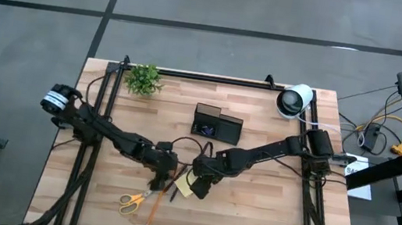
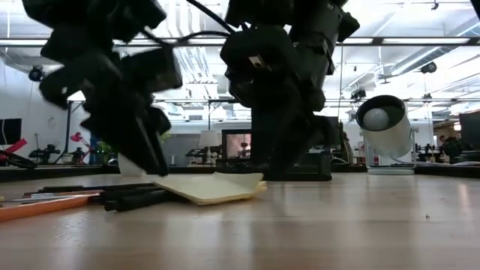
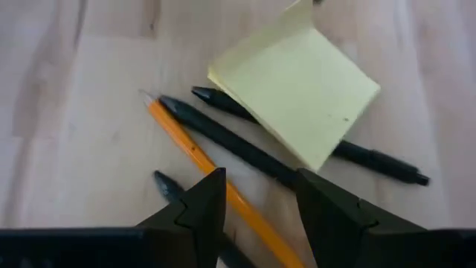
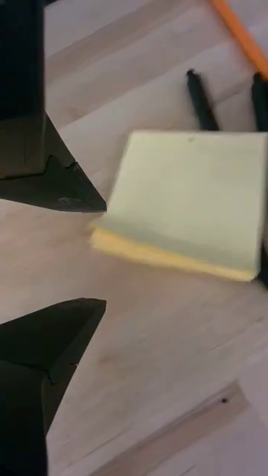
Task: Pick and place office supplies into organizer
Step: Put the yellow sticky notes into the black desk organizer
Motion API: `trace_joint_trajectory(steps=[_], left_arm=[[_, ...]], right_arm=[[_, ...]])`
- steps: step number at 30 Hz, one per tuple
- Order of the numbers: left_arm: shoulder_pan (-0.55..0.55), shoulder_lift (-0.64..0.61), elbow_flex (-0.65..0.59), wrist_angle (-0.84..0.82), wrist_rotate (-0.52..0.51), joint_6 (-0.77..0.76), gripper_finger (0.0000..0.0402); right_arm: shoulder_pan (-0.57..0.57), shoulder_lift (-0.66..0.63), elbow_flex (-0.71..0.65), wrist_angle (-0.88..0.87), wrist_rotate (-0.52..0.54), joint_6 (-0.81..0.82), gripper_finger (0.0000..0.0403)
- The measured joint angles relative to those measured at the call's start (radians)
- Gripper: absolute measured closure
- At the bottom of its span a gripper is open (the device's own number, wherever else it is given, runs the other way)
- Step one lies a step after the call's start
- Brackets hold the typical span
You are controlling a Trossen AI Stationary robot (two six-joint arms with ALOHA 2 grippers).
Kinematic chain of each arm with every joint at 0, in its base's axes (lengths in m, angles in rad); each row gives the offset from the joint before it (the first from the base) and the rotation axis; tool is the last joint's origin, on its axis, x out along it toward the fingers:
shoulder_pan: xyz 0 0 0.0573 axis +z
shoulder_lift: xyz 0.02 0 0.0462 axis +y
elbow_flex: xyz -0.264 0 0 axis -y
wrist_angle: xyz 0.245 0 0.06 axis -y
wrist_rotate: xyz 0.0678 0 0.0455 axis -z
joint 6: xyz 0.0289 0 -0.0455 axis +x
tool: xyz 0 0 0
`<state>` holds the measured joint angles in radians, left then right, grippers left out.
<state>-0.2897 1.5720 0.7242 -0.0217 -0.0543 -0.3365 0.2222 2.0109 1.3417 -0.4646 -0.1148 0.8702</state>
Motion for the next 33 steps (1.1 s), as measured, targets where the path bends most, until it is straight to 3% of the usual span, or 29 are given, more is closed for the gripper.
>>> trace_joint_trajectory(steps=[7,14,22,33], left_arm=[[0.0,-0.046,0.024,-0.017,-0.003,-0.024,0.0256],[0.0,-0.015,0.047,0.02,-0.004,-0.026,0.0256],[0.0,0.033,0.065,0.021,-0.008,-0.06,0.0256],[-0.011,0.075,0.082,0.015,-0.009,-0.103,0.0256]], right_arm=[[0.0,0.0,-0.034,0.072,-0.023,-0.027,0.0216],[0.0,0.0,-0.071,0.089,-0.018,-0.067,0.0216],[0.0,0.001,-0.117,0.24,-0.017,-0.067,0.0216],[-0.002,0.003,-0.131,0.3,0.063,-0.121,0.0216]])
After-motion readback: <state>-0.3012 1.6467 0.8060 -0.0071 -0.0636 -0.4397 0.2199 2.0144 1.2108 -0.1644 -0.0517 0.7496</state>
